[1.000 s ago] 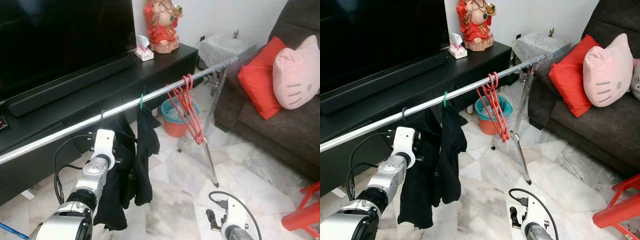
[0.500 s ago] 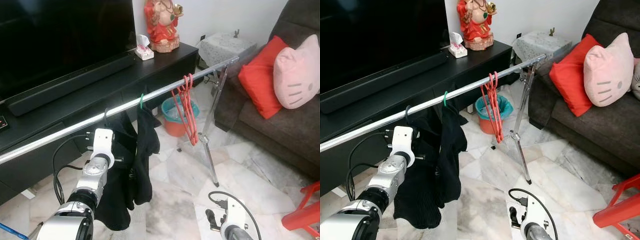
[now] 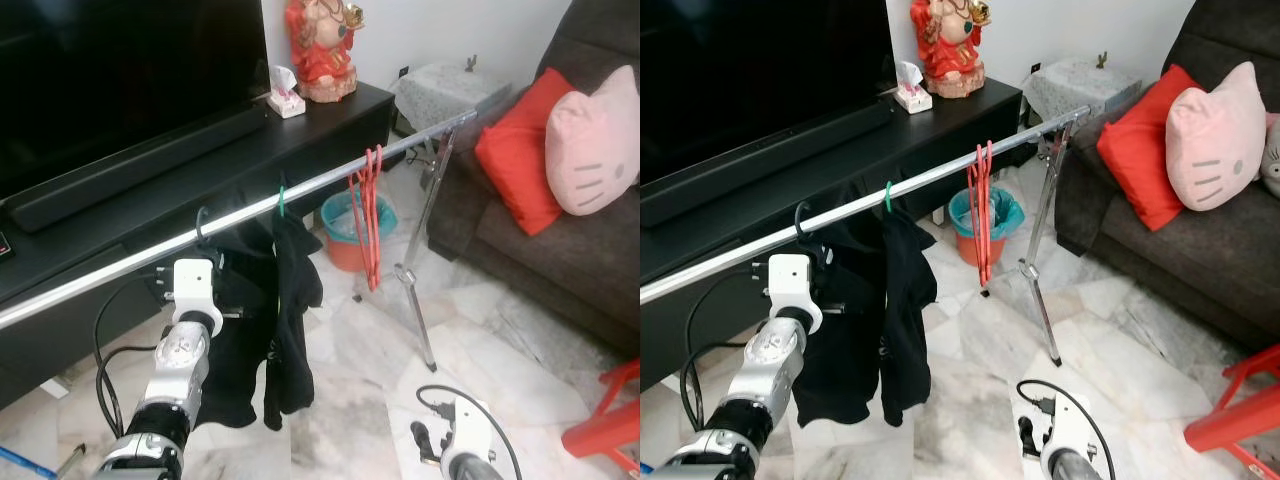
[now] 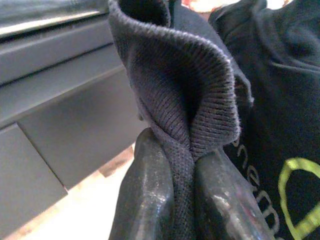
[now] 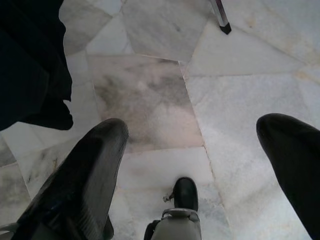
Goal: Hang hanger
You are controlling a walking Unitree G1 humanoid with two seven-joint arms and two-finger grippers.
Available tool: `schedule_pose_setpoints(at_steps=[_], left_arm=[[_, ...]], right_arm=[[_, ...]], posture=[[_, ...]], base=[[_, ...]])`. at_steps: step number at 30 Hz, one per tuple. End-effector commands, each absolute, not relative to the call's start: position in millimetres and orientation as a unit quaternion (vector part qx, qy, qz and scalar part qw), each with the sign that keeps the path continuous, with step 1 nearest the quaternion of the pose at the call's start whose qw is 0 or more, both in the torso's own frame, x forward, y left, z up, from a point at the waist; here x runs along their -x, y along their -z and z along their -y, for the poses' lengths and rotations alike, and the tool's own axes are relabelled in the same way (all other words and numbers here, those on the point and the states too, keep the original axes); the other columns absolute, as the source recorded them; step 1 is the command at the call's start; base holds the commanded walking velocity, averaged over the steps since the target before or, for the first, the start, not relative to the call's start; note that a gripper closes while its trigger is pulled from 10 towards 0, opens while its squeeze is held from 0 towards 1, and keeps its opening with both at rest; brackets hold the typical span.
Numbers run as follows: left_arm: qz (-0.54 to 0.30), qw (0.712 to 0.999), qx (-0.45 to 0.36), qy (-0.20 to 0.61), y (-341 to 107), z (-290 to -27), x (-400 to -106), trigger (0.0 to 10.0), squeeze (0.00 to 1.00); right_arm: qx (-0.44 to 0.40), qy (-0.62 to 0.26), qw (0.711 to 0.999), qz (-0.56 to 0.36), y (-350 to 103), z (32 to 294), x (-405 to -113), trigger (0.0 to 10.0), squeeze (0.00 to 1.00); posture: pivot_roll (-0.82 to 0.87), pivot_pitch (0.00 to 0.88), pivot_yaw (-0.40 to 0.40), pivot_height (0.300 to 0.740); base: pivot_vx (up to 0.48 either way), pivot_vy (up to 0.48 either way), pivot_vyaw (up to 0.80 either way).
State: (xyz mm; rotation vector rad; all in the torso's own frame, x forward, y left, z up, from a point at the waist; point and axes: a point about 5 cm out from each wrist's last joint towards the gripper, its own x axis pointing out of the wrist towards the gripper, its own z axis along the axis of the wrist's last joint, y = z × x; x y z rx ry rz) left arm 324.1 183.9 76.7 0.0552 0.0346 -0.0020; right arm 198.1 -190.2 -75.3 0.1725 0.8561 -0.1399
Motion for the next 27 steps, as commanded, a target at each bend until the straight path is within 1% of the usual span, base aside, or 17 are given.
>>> schedule_pose_setpoints(at_steps=[1, 6, 8, 10, 13, 20, 27], left_arm=[[0.010, 0.999, -0.044, 0.009, -82, -187, -318, 10.0, 0.00], [-0.017, 0.998, -0.054, 0.013, -63, -196, -292, 10.0, 0.00], [-0.041, 0.997, -0.068, 0.017, -52, -200, -277, 10.0, 0.00], [-0.056, 0.995, -0.079, 0.021, -44, -201, -271, 10.0, 0.00], [-0.065, 0.996, -0.068, 0.008, -41, -202, -268, 10.0, 0.00], [-0.050, 0.997, -0.056, 0.019, -54, -189, -283, 10.0, 0.00], [-0.048, 0.997, -0.052, 0.016, -57, -187, -287, 10.0, 0.00]], right_arm=[[-0.081, 0.063, 0.901, -0.421, 77, 190, -195, 10.0, 0.00], [-0.077, 0.060, 0.901, -0.423, 77, 190, -194, 10.0, 0.00], [-0.077, 0.061, 0.901, -0.423, 78, 190, -194, 10.0, 0.00], [-0.077, 0.061, 0.901, -0.424, 78, 190, -193, 10.0, 0.00], [-0.084, 0.061, 0.900, -0.423, 78, 189, -193, 10.0, 0.00], [-0.085, 0.075, 0.902, -0.416, 77, 190, -196, 10.0, 0.00], [-0.086, 0.080, 0.903, -0.414, 76, 191, -197, 10.0, 0.00]], posture=[[-0.03, 0.000, 0.024, 0.740], [-0.03, 0.000, 0.026, 0.740], [-0.02, 0.000, 0.026, 0.740], [-0.02, 0.000, 0.024, 0.740], [-0.02, 0.000, 0.023, 0.740], [-0.03, 0.000, 0.029, 0.740], [-0.02, 0.000, 0.026, 0.740]], base=[[0.000, 0.000, 0.00], [0.000, 0.000, 0.00], [0.000, 0.000, 0.00], [0.000, 0.000, 0.00], [0.000, 0.000, 0.00], [0.000, 0.000, 0.00], [0.000, 0.000, 0.00]])
